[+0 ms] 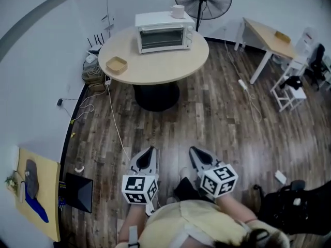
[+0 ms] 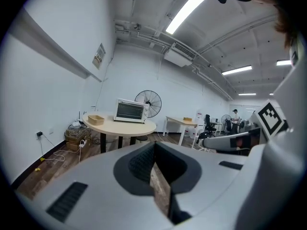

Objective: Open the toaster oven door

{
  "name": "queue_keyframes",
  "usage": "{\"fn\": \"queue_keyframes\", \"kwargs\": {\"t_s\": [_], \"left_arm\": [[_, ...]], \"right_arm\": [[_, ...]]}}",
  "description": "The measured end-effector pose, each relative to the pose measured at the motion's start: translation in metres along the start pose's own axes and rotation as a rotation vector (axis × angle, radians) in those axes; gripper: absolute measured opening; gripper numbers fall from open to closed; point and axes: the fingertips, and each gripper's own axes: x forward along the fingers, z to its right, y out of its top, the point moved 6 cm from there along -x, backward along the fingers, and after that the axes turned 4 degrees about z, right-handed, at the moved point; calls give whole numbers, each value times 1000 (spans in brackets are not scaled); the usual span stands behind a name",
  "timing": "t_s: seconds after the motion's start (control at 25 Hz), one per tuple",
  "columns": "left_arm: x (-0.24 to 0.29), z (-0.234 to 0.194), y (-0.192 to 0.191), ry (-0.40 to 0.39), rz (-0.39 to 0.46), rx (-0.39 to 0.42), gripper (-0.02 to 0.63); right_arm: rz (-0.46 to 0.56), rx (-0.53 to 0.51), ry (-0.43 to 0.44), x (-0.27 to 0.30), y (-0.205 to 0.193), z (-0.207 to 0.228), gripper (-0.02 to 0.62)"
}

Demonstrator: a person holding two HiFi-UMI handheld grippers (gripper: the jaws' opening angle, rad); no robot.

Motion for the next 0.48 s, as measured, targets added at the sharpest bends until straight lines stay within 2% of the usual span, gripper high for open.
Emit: {"fn": "queue_keyframes", "kwargs": {"t_s": [0.16,0.48], "left_arm": [[36,-8,9,6,-21,-3,2],[99,-17,33,6,-34,-38,2]], "right_arm": [[-5,0,42,33,17,17,2],[-9,25,44,81,47,61,2]]}}
